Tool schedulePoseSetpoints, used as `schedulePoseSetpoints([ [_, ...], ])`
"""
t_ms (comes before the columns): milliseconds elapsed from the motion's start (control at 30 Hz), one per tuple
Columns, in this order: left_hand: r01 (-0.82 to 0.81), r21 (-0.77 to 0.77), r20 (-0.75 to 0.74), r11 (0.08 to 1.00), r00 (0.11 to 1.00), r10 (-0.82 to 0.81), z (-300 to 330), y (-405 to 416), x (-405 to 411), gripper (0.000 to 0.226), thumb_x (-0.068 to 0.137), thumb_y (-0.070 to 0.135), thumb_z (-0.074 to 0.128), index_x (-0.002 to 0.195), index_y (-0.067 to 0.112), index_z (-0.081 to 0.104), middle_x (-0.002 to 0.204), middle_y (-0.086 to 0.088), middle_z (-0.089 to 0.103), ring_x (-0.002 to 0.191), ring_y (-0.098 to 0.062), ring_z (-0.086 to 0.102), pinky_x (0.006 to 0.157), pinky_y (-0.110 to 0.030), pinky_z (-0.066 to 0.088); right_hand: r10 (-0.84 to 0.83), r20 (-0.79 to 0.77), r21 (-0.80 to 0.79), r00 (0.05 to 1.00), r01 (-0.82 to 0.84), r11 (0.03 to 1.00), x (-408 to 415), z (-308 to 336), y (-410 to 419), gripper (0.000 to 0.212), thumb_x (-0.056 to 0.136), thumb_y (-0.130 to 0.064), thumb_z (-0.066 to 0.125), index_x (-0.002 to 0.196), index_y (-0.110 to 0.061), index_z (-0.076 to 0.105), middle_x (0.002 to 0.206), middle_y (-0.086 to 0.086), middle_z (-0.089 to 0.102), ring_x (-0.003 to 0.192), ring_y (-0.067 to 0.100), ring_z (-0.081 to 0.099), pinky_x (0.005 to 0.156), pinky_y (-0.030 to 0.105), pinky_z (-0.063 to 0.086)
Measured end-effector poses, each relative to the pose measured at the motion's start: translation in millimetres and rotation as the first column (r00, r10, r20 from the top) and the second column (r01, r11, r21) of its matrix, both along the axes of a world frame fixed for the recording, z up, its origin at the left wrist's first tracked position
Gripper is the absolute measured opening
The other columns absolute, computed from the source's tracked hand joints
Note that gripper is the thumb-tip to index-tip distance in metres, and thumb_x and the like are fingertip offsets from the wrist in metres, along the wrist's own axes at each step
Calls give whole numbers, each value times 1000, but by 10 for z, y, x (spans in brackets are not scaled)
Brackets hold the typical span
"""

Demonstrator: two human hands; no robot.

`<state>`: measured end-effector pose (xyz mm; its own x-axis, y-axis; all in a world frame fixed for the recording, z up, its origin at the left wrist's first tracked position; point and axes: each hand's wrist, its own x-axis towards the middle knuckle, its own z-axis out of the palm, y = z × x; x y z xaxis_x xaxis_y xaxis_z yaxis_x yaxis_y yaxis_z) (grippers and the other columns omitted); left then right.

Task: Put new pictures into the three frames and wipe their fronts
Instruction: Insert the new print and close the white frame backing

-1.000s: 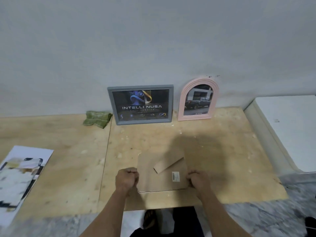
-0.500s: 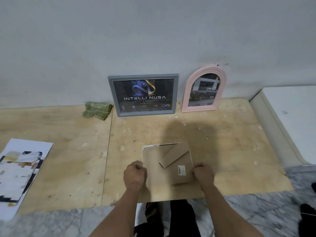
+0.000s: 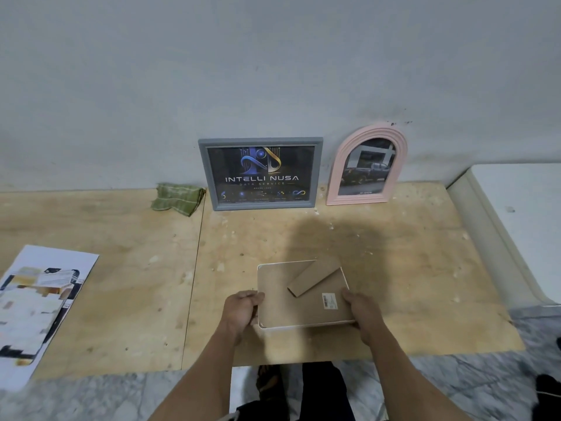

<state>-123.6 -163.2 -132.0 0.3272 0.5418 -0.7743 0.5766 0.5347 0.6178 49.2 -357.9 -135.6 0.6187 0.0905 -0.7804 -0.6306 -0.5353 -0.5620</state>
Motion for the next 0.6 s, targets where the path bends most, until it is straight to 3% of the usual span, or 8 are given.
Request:
schedulePoseSetpoints([
  [67,5,15,-1,1000,1000,-5,1,34,34,19,93,8,65,95,-10,72,77,-16,64,63,-24,54,56,-28,45,38,45,-6,998,-38,999,14,47,38,23,90,-35,61,85,-14,67,91,9,70,89,29,65,87,44,53],
  [200,-15,73,-41,997,999,18,36,101,103,20,89,8,66,70,2,68,71,-13,64,67,-25,57,62,-28,43,86,-49,87,995,-81,993,19,201,70,18,92,-32,61,90,-15,64,93,9,66,82,24,61,66,33,51],
  [267,-22,127,-78,992,996,32,11,119,117,36,88,11,66,53,11,57,62,-10,58,67,-26,53,65,-30,40,184,-118,179,976,-161,971,1,282,63,15,91,-23,63,100,-11,63,90,9,65,73,21,60,58,32,53],
  [333,-35,136,-112,990,992,50,29,137,99,40,87,12,66,49,12,54,60,-11,56,65,-27,52,65,-31,41,234,-148,269,961,-188,945,-17,320,48,24,89,-10,65,111,-3,60,86,11,63,62,19,61,55,32,56],
  [433,45,0,-23,999,999,-45,117,137,49,29,88,1,63,60,9,63,68,-15,63,60,-26,60,56,-28,51,214,-111,270,971,-178,946,-1,350,41,27,88,-1,64,114,3,58,81,13,64,50,16,61,50,30,57],
  [500,101,-149,62,984,994,-92,158,123,24,20,89,-8,61,82,7,71,85,-14,73,77,-29,69,64,-35,63,193,-82,254,978,-166,953,21,362,50,26,88,1,62,113,3,57,78,13,63,47,15,59,46,28,55],
  [600,75,-175,116,982,992,-55,162,130,2,22,89,-12,60,96,6,72,83,-10,76,81,-30,68,64,-37,63,195,-73,244,978,-172,954,17,382,57,27,88,1,63,114,3,58,79,13,63,50,18,56,45,28,54],
])
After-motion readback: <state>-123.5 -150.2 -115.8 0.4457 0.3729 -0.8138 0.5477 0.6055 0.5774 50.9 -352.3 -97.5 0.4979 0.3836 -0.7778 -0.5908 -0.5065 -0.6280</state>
